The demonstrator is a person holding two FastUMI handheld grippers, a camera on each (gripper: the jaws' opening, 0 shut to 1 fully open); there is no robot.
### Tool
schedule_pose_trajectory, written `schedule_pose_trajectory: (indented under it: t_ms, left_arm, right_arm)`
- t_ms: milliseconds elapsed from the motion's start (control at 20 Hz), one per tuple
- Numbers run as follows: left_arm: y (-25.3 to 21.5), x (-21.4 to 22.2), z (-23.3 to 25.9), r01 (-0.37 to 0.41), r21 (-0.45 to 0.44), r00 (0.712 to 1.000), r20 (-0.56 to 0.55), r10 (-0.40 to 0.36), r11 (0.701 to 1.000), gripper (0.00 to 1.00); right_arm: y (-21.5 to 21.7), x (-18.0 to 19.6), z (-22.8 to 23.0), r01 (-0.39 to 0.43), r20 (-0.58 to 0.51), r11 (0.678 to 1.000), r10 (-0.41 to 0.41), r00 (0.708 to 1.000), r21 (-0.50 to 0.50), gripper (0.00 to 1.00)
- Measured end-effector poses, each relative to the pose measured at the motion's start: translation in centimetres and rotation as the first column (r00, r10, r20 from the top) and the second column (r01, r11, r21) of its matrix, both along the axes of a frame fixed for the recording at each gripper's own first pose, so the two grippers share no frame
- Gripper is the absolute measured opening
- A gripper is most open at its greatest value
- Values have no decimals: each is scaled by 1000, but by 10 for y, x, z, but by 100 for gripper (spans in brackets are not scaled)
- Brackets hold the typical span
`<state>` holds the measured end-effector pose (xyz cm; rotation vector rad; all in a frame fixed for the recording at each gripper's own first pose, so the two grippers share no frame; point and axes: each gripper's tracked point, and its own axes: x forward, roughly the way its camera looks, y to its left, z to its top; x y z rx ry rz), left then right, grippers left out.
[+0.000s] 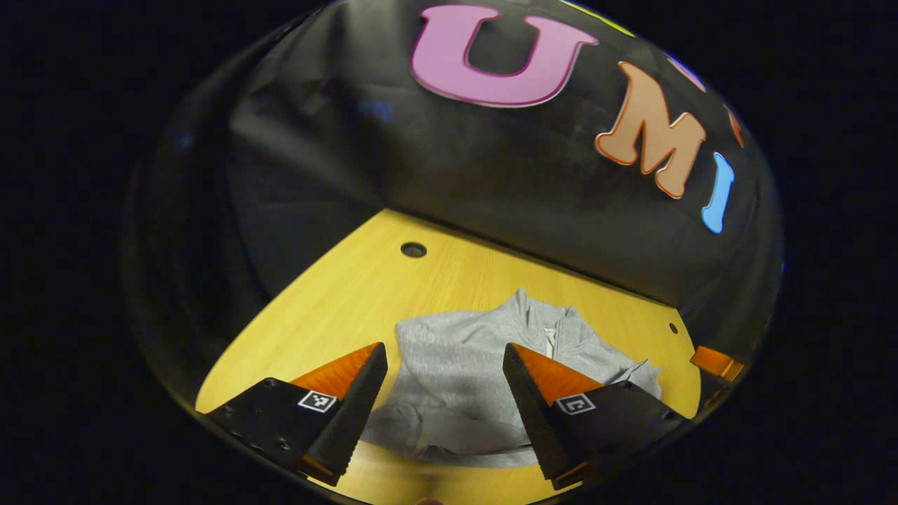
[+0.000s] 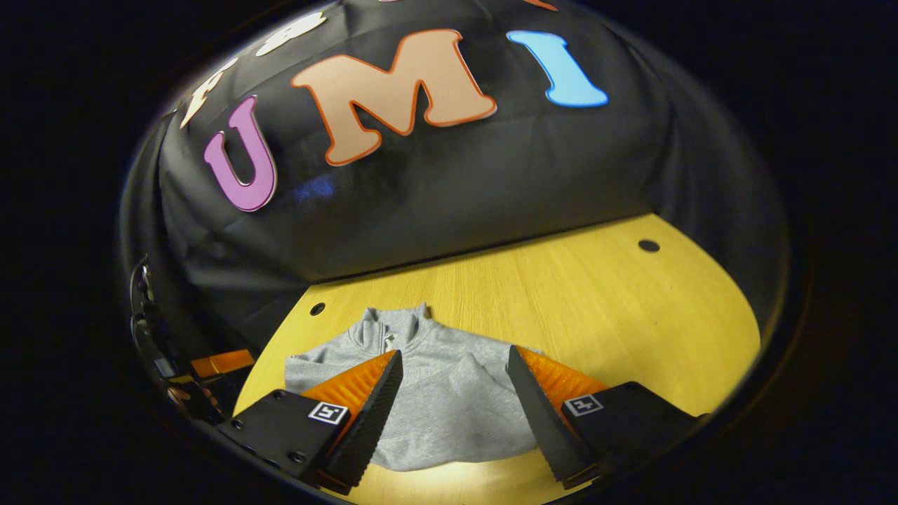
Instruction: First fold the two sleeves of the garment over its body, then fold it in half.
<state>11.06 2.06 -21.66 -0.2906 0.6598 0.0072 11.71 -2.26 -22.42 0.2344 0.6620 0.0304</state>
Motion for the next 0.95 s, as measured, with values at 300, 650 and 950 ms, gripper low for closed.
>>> schedule_pose_trajectory:
  t_ms: [300, 650, 950]
  left_arm:
    - [-12, -11, 72, 48, 204, 973, 211, -91, 978, 96]
    - [-17, -21, 109, 41, 241, 950, 291, -112, 970, 95]
    - [-8, -26, 121, 23, 262, 944, 312, -108, 965, 96]
  right_arm:
    - [-2, -11, 68, -21, 259, 981, 72, 963, -195, 96]
    - [-1, -13, 105, 12, 381, 970, 84, 921, -243, 95]
    - [0, -8, 128, 32, 442, 973, 75, 894, -230, 95]
